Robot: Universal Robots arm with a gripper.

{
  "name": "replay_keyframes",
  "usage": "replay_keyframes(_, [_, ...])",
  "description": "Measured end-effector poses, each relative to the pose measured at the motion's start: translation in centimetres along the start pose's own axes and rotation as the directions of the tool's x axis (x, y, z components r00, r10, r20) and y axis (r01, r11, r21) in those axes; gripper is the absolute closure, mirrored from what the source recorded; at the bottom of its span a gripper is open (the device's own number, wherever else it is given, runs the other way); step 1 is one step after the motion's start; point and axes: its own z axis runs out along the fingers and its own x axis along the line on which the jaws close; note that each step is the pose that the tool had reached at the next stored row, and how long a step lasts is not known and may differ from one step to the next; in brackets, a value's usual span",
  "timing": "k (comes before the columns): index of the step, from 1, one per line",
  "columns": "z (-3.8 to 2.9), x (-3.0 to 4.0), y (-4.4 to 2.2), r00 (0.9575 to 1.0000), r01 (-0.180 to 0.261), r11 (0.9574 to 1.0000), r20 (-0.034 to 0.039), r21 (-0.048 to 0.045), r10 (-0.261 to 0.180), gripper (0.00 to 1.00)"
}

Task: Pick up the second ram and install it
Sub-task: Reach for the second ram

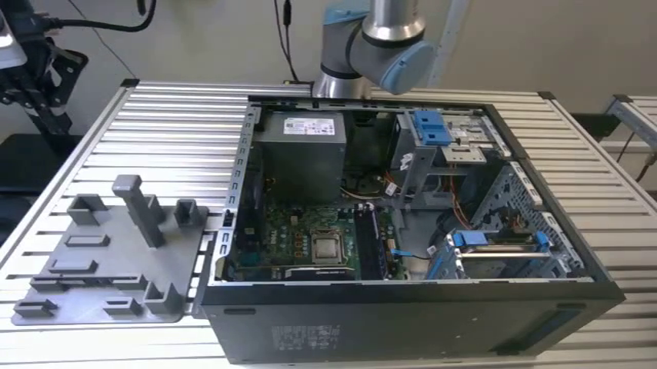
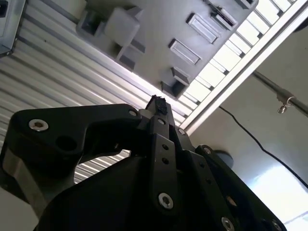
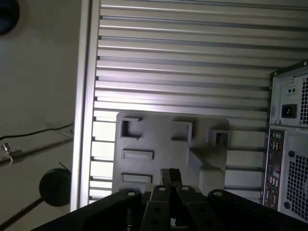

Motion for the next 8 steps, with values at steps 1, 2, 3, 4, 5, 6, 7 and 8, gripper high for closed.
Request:
replay_keyframes(1, [0.00,0.02,-0.18,1.0000,0.000,1.0000,0.0000,0.0000,0.000,0.89])
replay_keyframes(2, [-0.01,0.06,-0.39,1.0000,0.000,1.0000,0.0000,0.0000,0.000,0.89])
replay_keyframes(3, [0.00,0.10,-0.58,1.0000,0.000,1.0000,0.0001,-0.0001,0.000,0.89])
replay_keyframes(4, [-0.01,0.13,-0.77,1.0000,0.000,1.0000,0.0000,0.0000,0.000,0.89])
replay_keyframes(5, [-0.01,0.18,-0.96,1.0000,0.000,1.0000,0.0000,0.0000,0.000,0.89])
replay_keyframes(6, [-0.01,0.23,-1.16,1.0000,0.000,1.0000,0.0000,0.0000,0.000,0.89])
replay_keyframes(7, [-0.01,0.29,-1.37,1.0000,0.000,1.0000,0.0000,0.0000,0.000,0.89])
replay_keyframes(8, [-0.01,0.33,-1.56,1.0000,0.000,1.0000,0.0000,0.0000,0.000,0.89])
